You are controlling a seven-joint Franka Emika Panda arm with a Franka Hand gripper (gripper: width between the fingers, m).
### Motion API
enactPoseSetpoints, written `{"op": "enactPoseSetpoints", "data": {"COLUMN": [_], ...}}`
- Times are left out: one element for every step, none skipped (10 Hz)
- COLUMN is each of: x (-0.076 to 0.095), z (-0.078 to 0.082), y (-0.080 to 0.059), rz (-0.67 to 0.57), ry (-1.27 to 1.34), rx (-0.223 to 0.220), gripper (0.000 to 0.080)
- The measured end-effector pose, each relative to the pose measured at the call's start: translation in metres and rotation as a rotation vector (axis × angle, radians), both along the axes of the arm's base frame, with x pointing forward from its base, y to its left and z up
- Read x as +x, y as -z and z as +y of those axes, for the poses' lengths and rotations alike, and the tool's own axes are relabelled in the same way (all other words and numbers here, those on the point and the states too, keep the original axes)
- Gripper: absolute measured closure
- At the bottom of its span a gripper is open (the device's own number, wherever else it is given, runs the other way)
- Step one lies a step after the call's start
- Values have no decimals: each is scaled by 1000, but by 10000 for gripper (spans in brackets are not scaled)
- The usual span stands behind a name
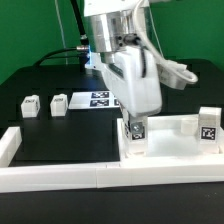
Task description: Assemble square table
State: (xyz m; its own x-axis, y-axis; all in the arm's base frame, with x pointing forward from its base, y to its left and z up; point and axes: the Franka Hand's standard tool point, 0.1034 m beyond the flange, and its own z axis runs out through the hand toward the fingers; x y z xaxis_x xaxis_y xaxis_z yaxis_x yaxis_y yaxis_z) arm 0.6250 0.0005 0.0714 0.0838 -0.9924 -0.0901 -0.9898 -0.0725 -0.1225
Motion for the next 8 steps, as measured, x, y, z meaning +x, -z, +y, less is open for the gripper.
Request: {"op": "enactPoseSetpoints", "data": {"x": [0,0,0,2,2,1,1,1], "z": [0,0,1,3,4,3,2,2], "y": [0,1,-1,-5,-5,-4,-4,-4], "rz": [-2,-3,-4,-13,-23,-22,-28,-33], "ry": [-33,-47,-164,-403,-522,-549,-638,-699], "rx": [-5,-6,-28,-72,-84,-89,-100,-106], "gripper": [509,509,352,227,166,166,155,155]}}
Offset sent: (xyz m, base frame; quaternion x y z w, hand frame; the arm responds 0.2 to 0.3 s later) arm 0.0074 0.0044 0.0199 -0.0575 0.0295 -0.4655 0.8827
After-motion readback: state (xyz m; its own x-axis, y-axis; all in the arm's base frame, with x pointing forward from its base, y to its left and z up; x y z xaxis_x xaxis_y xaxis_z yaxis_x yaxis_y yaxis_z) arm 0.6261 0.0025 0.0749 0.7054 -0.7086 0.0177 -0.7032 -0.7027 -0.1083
